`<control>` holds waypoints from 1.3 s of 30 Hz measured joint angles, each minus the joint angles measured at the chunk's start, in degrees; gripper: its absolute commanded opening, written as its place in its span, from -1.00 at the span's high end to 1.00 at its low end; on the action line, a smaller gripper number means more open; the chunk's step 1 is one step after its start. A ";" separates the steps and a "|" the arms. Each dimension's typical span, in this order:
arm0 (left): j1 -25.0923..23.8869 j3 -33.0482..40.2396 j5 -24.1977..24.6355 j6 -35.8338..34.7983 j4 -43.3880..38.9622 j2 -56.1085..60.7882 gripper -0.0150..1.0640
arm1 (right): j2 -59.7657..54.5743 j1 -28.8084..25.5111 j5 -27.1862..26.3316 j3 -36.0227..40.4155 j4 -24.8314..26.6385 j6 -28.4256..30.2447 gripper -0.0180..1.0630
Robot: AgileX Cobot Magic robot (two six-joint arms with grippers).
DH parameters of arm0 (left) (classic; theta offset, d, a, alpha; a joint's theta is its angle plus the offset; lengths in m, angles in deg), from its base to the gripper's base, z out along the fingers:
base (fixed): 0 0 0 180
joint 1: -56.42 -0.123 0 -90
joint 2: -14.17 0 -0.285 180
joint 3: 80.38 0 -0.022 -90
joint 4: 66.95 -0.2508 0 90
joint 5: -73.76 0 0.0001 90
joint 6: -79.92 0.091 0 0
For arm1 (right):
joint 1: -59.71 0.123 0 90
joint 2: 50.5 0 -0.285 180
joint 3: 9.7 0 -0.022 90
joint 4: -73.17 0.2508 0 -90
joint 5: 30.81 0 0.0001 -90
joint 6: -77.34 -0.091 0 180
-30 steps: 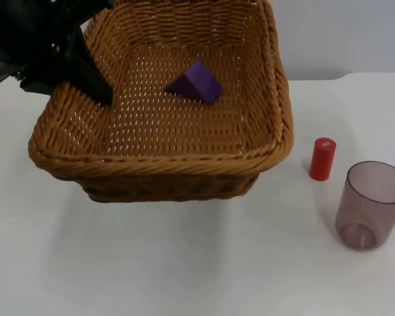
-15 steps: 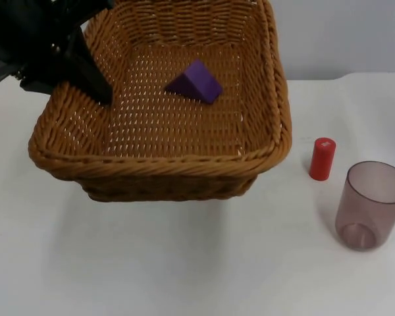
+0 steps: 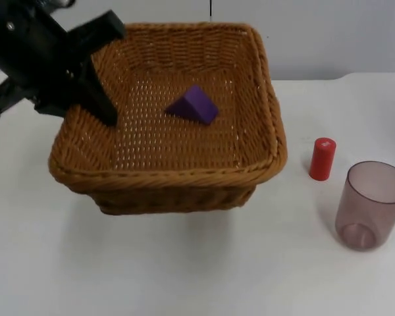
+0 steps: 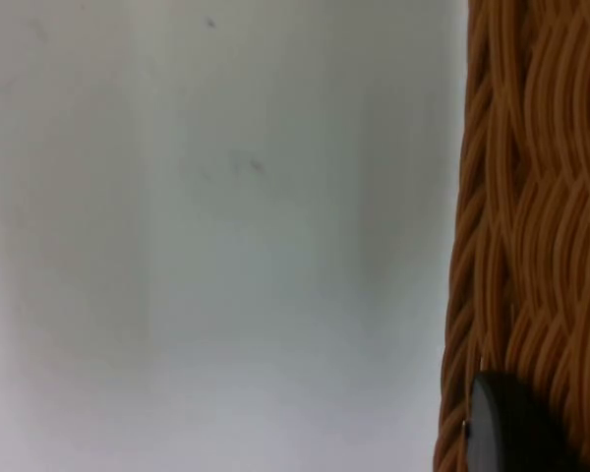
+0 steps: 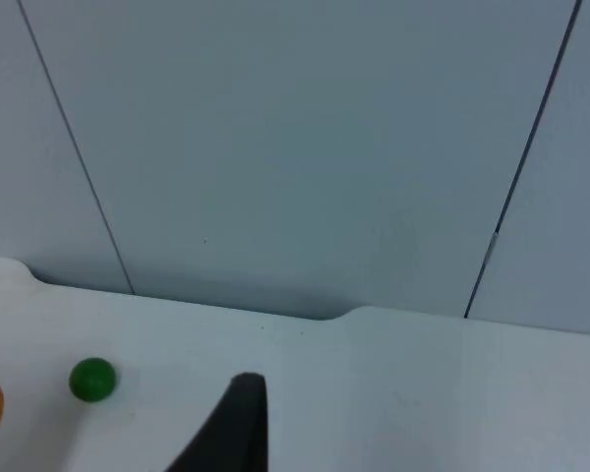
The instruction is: Pick up the basket with the left hand and place the triangular block into the basket with the right hand.
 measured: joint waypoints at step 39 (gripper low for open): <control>6.05 0.00 -19.38 16.13 12.22 -17.85 0.96 | 1.81 -0.02 1.53 0.00 0.11 1.58 -0.97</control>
